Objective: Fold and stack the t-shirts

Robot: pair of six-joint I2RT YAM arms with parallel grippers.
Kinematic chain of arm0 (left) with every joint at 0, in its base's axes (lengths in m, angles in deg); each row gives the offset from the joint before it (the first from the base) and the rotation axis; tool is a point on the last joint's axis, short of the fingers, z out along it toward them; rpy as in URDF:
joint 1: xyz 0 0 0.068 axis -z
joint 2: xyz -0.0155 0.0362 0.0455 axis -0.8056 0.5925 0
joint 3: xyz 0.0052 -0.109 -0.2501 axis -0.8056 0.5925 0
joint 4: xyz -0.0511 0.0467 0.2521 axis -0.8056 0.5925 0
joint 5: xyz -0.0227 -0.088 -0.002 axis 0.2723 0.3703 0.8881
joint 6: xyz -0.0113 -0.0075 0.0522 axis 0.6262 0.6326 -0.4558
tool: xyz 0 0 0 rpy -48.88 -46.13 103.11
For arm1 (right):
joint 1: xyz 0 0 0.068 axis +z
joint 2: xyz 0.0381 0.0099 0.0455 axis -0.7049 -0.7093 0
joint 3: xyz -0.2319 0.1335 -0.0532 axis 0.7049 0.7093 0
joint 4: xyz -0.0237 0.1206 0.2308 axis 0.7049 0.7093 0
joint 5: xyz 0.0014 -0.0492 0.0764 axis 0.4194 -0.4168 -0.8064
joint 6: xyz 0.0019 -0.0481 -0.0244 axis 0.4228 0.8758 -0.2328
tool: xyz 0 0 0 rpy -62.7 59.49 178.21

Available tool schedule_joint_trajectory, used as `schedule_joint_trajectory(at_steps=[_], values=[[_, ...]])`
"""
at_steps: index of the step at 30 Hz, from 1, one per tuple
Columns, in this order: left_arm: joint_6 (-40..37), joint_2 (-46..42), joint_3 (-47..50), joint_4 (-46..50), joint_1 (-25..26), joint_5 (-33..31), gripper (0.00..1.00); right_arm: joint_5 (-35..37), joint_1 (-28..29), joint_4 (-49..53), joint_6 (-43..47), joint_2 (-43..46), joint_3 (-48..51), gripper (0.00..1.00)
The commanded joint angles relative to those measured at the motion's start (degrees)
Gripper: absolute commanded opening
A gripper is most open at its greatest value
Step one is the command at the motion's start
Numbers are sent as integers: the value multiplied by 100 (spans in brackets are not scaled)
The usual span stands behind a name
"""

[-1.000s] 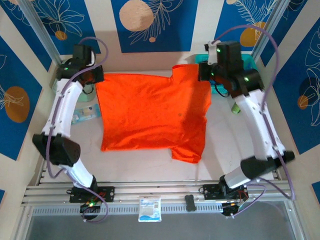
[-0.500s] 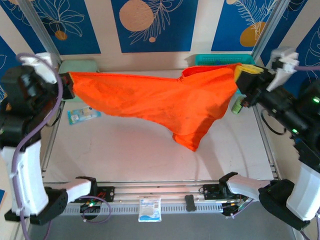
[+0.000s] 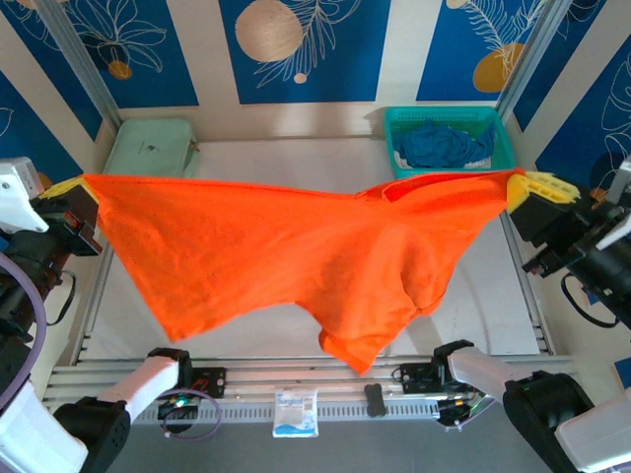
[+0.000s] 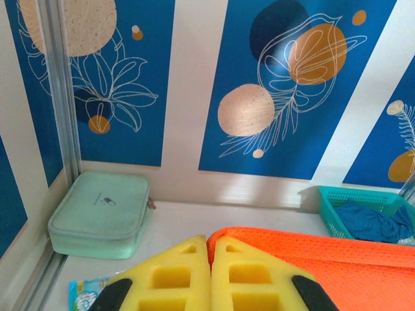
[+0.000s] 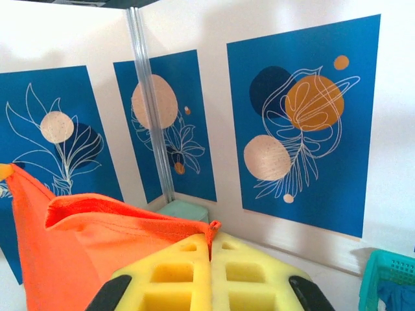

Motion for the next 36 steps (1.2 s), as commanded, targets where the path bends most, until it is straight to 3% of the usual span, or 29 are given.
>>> schedule_joint_trajectory(at_steps=[1, 8, 16, 21, 26, 30, 36], values=[[-96, 29, -120, 134, 17, -303, 0, -112, -130, -40, -113, 104, 30, 0], [-424, 422, 127, -67, 17, -730, 0, 406, -140, -78, 49, -336, 464, 0], [-748, 1064, 2209, -1451, 9, -1180, 0, 1638, -149, -1301, 327, -1096, 2936, 0], [-801, 2039, 3360, -2830, 7, -1234, 0, 2090, -182, -2275, 692, -2540, 3467, 0], [-915, 3766, 3261, -3738, 9, -1206, 0, 2025, -304, -2724, 1168, -4591, 2518, 0], [-988, 5228, 2564, -4021, 9, -1215, 0, 1776, -364, -2530, 1520, -6328, 984, 0], [-1249, 6925, 1283, -4257, 7, -1203, 0, 1963, -390, -2159, 1893, -8573, -1560, 0]])
